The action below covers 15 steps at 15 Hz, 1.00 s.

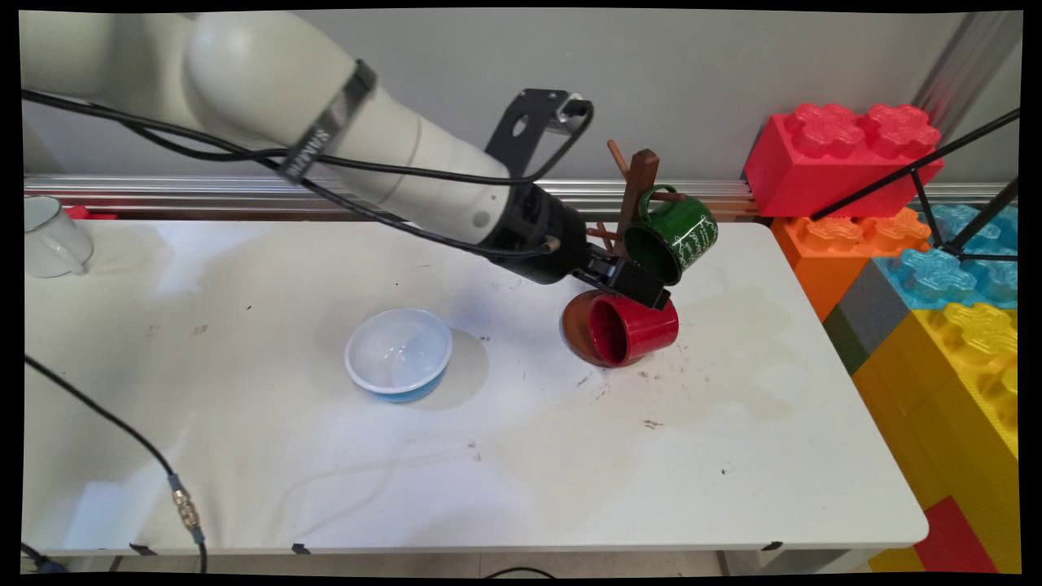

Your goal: Pick up the green mug from the rack

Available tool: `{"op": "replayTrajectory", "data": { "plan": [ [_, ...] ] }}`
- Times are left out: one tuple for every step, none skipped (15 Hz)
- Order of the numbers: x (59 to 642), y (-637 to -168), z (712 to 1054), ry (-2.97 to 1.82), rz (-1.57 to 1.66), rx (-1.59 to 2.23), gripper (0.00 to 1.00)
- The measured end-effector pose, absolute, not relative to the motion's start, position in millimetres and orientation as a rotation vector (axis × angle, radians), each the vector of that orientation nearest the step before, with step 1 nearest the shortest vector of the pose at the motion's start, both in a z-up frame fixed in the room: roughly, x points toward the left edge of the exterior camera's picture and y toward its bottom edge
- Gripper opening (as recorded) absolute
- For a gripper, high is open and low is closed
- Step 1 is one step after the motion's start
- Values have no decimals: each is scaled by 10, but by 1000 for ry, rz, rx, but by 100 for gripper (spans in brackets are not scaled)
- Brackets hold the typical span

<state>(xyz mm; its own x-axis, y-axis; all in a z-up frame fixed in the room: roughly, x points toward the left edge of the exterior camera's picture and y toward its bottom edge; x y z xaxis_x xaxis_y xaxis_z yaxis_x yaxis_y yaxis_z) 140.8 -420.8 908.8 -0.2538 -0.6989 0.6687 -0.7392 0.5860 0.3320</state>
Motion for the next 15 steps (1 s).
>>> {"op": "replayTrajectory", "data": {
  "plan": [
    [1372,-4238,9070,-1989,58,1161,100],
    [1331,-4272,9050,-1982,55,1178,100],
    [1290,-4305,9030,-1973,50,1194,100],
    [1255,-4328,9014,-1963,46,1206,100],
    [1233,-4340,9003,-1957,43,1214,100],
    [1202,-4357,8987,-1947,39,1226,100],
    [1170,-4376,8969,-1935,37,1238,100],
    [1143,-4393,8952,-1921,36,1250,100],
    [1119,-4409,8939,-1910,35,1258,100],
    [1092,-4425,8927,-1896,34,1266,100],
    [1066,-4439,8917,-1881,32,1271,100],
    [1048,-4448,8911,-1870,30,1275,100],
    [1030,-4456,8902,-1858,29,1279,100],
    [1016,-4459,8891,-1847,28,1282,100],
    [1005,-4459,8882,-1838,28,1284,100]
  ]
}}
